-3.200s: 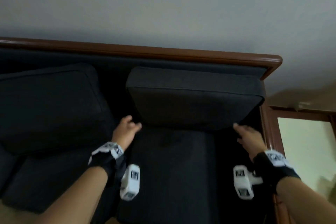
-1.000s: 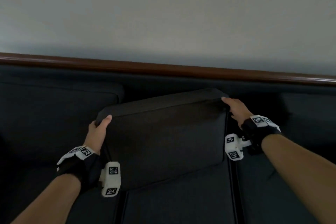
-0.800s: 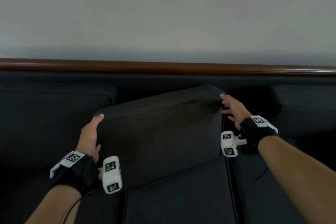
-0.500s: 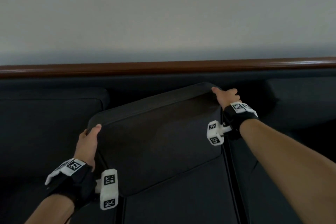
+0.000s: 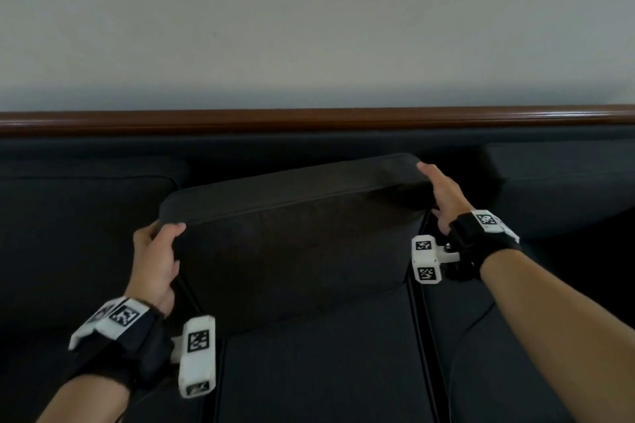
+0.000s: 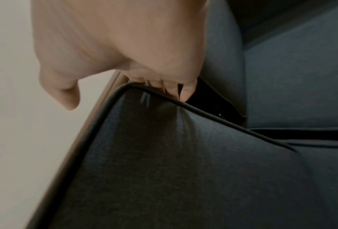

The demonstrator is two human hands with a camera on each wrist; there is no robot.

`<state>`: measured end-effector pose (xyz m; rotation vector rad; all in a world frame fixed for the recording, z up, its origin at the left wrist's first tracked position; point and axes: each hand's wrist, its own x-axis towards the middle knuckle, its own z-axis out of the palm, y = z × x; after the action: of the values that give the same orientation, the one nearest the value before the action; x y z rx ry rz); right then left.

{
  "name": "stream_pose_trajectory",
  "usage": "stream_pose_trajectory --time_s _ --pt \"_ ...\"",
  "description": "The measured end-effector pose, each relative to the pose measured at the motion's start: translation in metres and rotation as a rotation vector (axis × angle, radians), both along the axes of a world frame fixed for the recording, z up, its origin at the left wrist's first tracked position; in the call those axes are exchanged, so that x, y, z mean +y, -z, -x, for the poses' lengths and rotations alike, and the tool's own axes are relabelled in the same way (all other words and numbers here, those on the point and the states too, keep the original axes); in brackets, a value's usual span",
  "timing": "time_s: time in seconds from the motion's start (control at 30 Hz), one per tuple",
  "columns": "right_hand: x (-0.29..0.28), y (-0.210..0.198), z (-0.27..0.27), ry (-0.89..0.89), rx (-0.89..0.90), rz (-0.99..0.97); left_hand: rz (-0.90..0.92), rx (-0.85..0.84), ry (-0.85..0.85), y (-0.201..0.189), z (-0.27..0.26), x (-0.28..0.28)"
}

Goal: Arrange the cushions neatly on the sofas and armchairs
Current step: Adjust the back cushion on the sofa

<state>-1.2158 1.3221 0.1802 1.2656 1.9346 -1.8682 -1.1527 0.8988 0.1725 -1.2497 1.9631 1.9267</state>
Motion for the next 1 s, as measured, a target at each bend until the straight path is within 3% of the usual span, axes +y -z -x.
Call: stream_pose_trajectory --time_s 0.17,0.3,0.43,0.83,1.0 --pt "0.036 -0.010 -0.009 0.126 0.101 0.002 0.016 0.131 0.053 -0.010 0.042 0.028" --pt "0.043 -0.002 -0.018 0.027 0.076 -0.061 0.049 0.148 0.196 -0.012 0.079 0.041" --pt "0.038 0.011 -0.016 -0.060 0.048 -0.049 0.197 0.072 0.342 -0.002 0.102 0.030" --pt "0.049 0.012 0.011 0.051 0.104 0.059 0.134 0.191 0.339 0.004 0.093 0.064" --pt "0.048 0.017 0.006 0.041 0.121 -0.014 0.249 0.166 0.518 0.012 0.092 0.053"
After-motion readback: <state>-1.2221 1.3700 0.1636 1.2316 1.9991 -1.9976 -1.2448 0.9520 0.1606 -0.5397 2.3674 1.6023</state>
